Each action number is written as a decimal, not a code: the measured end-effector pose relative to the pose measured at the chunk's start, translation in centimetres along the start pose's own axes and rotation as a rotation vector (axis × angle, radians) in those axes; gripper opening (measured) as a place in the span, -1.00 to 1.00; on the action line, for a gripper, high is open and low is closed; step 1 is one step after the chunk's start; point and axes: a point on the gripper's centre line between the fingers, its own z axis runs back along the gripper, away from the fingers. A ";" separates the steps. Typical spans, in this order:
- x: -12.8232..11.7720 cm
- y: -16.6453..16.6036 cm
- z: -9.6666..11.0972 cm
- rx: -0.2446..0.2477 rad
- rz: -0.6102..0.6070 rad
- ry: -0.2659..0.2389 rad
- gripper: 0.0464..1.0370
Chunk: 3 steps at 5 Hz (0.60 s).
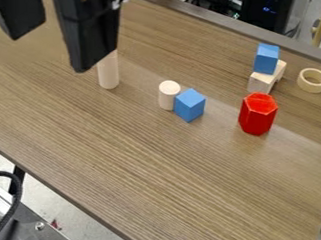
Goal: Put the bleu cube on top of the red hexagone
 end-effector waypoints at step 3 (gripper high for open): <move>4.3 -1.4 -5.0 -0.027 -0.048 -0.068 0.93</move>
